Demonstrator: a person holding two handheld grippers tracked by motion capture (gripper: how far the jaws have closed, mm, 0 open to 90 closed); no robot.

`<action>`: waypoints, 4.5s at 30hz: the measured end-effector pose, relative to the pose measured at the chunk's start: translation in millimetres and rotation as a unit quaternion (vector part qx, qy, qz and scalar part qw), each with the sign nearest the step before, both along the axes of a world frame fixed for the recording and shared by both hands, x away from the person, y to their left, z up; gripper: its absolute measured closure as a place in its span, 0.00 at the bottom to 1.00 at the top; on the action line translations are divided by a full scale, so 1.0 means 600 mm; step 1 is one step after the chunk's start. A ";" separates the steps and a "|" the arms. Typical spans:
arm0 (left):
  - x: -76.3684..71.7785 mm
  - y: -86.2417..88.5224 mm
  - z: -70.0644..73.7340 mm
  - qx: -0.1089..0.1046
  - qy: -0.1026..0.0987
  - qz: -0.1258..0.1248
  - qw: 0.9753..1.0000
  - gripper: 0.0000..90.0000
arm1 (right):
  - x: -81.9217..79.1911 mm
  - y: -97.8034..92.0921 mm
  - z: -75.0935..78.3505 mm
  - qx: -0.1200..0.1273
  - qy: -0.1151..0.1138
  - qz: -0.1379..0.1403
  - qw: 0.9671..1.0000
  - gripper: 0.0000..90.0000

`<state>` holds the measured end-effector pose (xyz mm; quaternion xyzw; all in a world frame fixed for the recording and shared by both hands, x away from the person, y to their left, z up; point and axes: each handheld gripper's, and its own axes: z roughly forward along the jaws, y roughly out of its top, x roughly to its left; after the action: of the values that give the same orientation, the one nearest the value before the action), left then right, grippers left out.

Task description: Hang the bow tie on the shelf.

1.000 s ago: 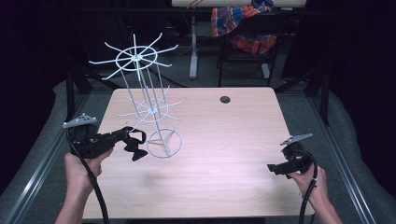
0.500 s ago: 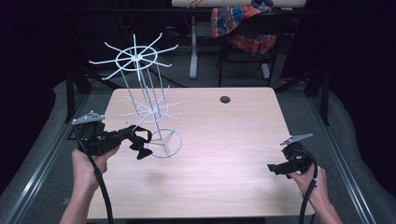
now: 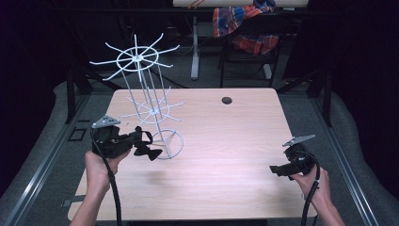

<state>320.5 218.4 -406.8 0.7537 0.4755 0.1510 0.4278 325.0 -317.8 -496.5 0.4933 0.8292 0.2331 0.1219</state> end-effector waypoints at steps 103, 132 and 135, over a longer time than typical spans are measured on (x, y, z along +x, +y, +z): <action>-0.077 0.057 -0.066 0.086 0.028 0.060 0.994 0.12 | -0.003 0.006 0.000 -0.004 0.008 0.007 1.000 0.16; -0.090 0.092 -0.146 0.105 0.122 0.077 0.984 0.00 | -0.002 0.009 -0.003 -0.014 0.017 0.010 1.000 0.16; -0.084 0.093 -0.155 0.108 0.148 0.068 0.981 0.00 | -0.001 0.011 -0.006 -0.007 0.023 0.015 1.000 0.16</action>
<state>270.2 274.4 -499.7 0.7752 0.5647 0.1175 0.2576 324.5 -311.5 -500.0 0.4854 0.8406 0.2173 0.1031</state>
